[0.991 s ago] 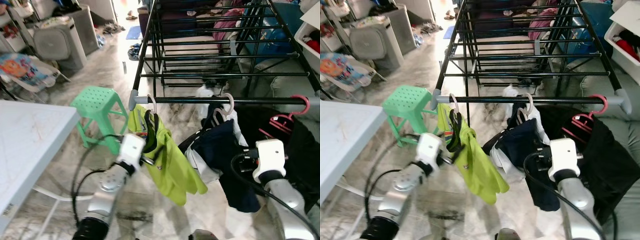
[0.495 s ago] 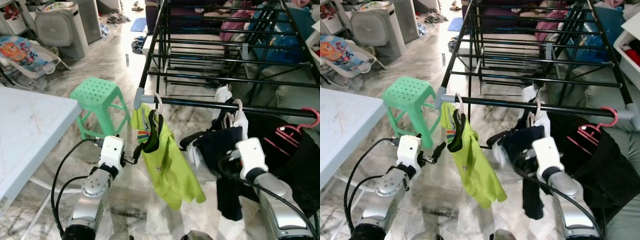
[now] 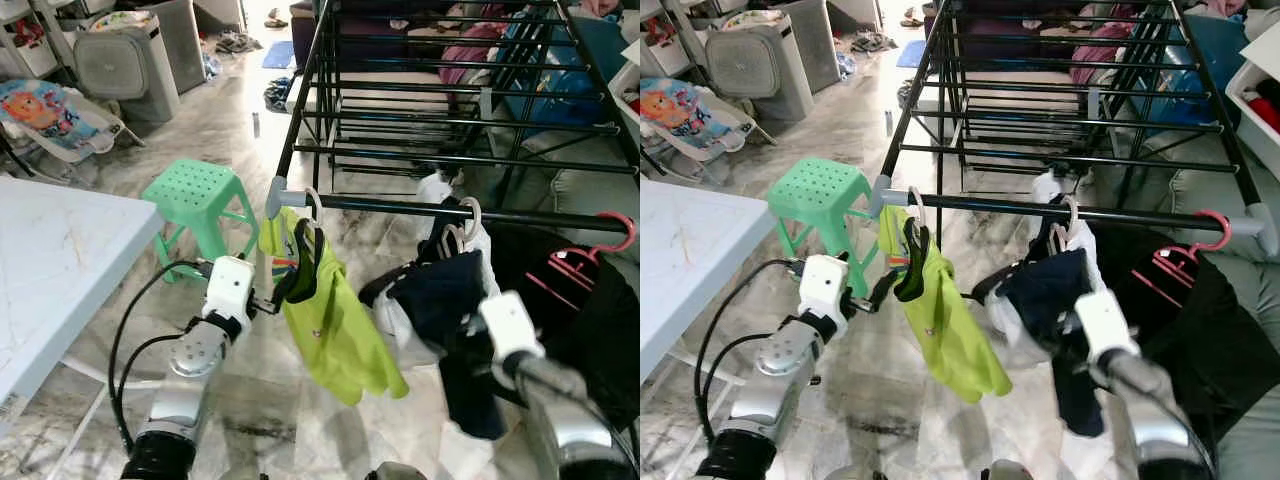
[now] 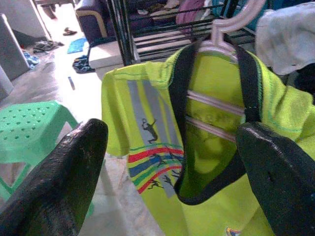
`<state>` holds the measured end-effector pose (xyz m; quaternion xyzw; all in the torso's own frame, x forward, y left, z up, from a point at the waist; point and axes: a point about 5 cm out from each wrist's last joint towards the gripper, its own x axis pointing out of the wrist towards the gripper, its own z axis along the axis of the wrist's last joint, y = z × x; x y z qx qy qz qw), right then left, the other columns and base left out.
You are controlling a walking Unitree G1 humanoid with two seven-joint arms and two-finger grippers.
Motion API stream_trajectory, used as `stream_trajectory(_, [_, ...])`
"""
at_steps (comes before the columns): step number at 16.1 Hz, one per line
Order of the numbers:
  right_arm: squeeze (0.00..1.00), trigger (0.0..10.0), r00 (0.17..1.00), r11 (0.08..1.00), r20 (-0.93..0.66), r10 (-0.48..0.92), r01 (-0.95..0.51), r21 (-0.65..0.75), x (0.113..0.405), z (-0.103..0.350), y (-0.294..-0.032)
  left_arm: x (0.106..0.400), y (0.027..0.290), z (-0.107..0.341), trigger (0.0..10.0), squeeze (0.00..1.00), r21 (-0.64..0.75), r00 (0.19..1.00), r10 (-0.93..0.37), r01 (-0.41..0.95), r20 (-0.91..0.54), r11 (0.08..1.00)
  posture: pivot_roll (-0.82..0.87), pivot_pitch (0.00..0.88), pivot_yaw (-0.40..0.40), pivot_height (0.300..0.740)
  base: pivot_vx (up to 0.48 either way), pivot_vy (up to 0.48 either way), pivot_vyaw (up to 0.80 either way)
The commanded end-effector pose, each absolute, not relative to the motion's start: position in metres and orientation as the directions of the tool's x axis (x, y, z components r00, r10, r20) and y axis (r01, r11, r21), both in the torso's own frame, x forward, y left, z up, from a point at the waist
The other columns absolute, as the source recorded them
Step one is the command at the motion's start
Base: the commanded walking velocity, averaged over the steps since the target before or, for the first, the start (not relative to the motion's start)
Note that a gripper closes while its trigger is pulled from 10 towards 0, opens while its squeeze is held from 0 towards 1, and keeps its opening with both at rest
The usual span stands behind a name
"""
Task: Hang hanger
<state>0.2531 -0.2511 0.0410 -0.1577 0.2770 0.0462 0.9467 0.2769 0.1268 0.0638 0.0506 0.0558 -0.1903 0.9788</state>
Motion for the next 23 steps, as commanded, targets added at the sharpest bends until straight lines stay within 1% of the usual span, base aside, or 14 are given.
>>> stream_trajectory(1, [0.00,10.0,0.860,0.946,-0.510,-0.008,-0.158,-0.282,0.263,0.045,-0.258,0.274,0.125,0.059,10.0,0.00,0.079,0.912,-0.380,0.395,-0.154,0.915,-0.09,0.000,0.050,0.740,0.000,0.000,0.00])
stream_trajectory(4, [0.00,10.0,0.884,0.946,-0.468,-0.003,-0.150,-0.289,0.285,0.057,-0.261,0.275,0.121,0.061,10.0,0.00,0.077,0.906,-0.395,0.410,-0.150,0.909,-0.08,0.000,0.063,0.740,0.000,0.000,0.00])
stream_trajectory(7, [0.00,10.0,0.847,0.931,-0.526,0.077,-0.250,-0.266,0.303,0.059,-0.262,0.277,0.121,0.060,10.0,0.00,0.083,0.904,-0.400,0.415,-0.154,0.906,-0.08,0.000,0.063,0.740,0.000,0.000,0.00])
stream_trajectory(8, [0.00,4.3,0.841,0.925,-0.533,0.094,-0.272,-0.265,0.305,0.060,-0.262,0.277,0.121,0.060,10.0,0.00,0.083,0.903,-0.400,0.416,-0.155,0.906,-0.08,0.000,0.063,0.740,0.000,0.000,0.00])
stream_trajectory(9, [0.00,0.0,0.812,0.904,-0.569,0.131,-0.333,-0.267,0.312,0.064,-0.267,0.278,0.121,0.060,10.0,0.00,0.084,0.902,-0.402,0.418,-0.158,0.905,-0.07,0.000,0.060,0.740,0.000,0.000,0.00])
stream_trajectory(12, [0.00,0.0,0.788,0.871,-0.596,0.157,-0.395,-0.293,0.324,0.081,-0.278,0.277,0.120,0.059,10.0,0.00,0.084,0.899,-0.404,0.421,-0.167,0.903,-0.07,0.000,0.054,0.740,0.000,0.000,0.00])
stream_trajectory(14, [0.00,0.0,0.769,0.855,-0.614,0.179,-0.430,-0.289,0.327,0.086,-0.281,0.276,0.119,0.057,10.0,0.00,0.084,0.898,-0.406,0.424,-0.172,0.902,-0.07,0.000,0.053,0.740,0.000,0.000,0.00])
stream_trajectory(16, [0.00,0.0,0.754,0.835,-0.622,0.212,-0.470,-0.286,0.328,0.090,-0.282,0.276,0.118,0.057,10.0,0.00,0.085,0.896,-0.409,0.427,-0.175,0.900,-0.07,0.000,0.054,0.740,0.000,0.000,0.00])
stream_trajectory(20, [0.00,0.0,0.761,0.826,-0.605,0.232,-0.483,-0.291,0.331,0.096,-0.284,0.277,0.116,0.057,10.0,0.00,0.088,0.894,-0.411,0.431,-0.176,0.898,-0.07,0.000,0.054,0.740,0.000,0.000,0.00])
stream_trajectory(23, [0.00,0.0,0.754,0.812,-0.604,0.258,-0.508,-0.287,0.330,0.093,-0.280,0.278,0.115,0.056,10.0,0.00,0.086,0.894,-0.413,0.432,-0.176,0.898,-0.07,0.000,0.052,0.740,0.000,0.000,0.00])
